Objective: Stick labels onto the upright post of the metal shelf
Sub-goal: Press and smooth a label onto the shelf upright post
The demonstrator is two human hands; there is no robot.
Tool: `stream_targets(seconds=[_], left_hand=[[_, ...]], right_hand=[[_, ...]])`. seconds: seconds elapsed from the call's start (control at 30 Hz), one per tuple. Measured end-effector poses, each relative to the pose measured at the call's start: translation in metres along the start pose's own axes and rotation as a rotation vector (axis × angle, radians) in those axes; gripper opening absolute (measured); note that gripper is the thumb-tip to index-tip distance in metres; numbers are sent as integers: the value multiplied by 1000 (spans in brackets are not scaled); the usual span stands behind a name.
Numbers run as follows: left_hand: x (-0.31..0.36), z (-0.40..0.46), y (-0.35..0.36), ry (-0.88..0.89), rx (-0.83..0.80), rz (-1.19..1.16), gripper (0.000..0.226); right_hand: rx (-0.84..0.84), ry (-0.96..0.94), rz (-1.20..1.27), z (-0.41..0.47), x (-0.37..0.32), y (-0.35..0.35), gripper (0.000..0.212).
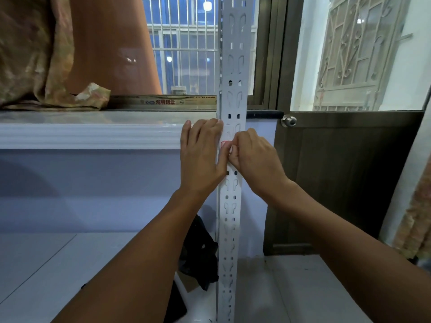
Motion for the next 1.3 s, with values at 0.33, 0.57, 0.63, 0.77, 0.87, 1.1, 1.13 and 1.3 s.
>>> stream_targets(seconds=[0.33,0.57,0.63,0.77,0.87,1.1,1.13,1.3], left_hand=[[3,-1,2,-2,2,-12,38],[2,-1,3,7,8,4,39],[2,-2,3,8,11,4,39],[2,-2,2,14,23,0,38],[2,-1,1,20,25,0,38],[0,-1,6,16,22,10,42],[0,-1,7,16,26,12,42],[-1,-2,10,41,72,25,41]], right_hand=[[147,-167,-32,-9,7,-11,16],[71,-172,-86,-3,3,-14,8],[51,-188,-148,-3,1,-9,8],[71,-195,-248,-3,1,0,13],[83,-185,-259,-2,1,3,17],[-61,69,-37,-47,45,-5,9],[-69,171,12,-55,53,-9,8],[-48,374,224,-52,55,-19,13]])
Point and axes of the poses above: each hand's wrist, its own z-axis towards the middle knuckle, its own y-axis out of the palm, x = y × z, the point moved 4 cm from there along z, towards the middle knuckle, and after that the axes turned 11 degrees about x, right-handed, at the moved point
